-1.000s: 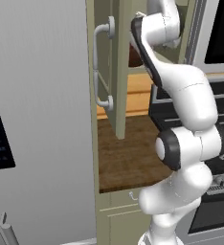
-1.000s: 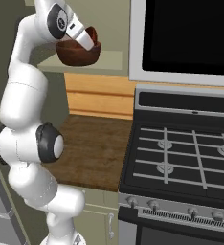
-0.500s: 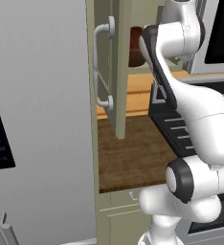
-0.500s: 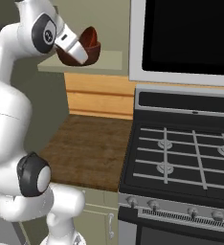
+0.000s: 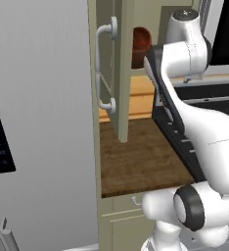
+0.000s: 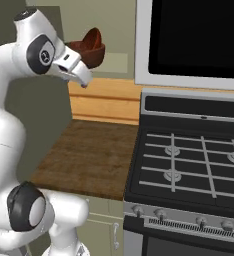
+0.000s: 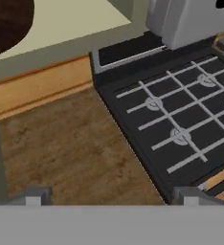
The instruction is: Pick up the bowls on the counter and stack them on top of one another in the open cabinet. Place the smaller bowl on top of the larger bowl.
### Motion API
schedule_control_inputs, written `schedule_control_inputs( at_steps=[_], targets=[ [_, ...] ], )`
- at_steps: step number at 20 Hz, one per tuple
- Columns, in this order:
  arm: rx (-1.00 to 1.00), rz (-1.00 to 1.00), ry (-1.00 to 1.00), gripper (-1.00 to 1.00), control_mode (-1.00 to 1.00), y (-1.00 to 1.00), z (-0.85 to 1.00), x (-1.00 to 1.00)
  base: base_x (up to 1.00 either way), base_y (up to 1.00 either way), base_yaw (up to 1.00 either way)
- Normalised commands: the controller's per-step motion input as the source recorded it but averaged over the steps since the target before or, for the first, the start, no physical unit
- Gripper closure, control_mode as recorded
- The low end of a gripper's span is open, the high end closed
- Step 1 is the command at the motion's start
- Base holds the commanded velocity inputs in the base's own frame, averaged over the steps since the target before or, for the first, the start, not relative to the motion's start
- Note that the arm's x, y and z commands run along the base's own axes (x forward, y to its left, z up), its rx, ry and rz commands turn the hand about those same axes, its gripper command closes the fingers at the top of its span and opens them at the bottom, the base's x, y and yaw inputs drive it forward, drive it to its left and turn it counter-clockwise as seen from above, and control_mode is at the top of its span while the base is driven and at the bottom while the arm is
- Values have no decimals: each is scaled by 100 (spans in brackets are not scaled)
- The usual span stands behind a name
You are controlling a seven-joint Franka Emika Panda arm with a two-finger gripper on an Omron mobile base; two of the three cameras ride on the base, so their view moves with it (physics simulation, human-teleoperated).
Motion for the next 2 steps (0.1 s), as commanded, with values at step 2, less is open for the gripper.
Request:
schedule_control_inputs(
  at_steps=[2],
  targets=[
    [-10, 23, 12, -100, -100, 0, -67, -23, 0, 0, 0]
  ],
)
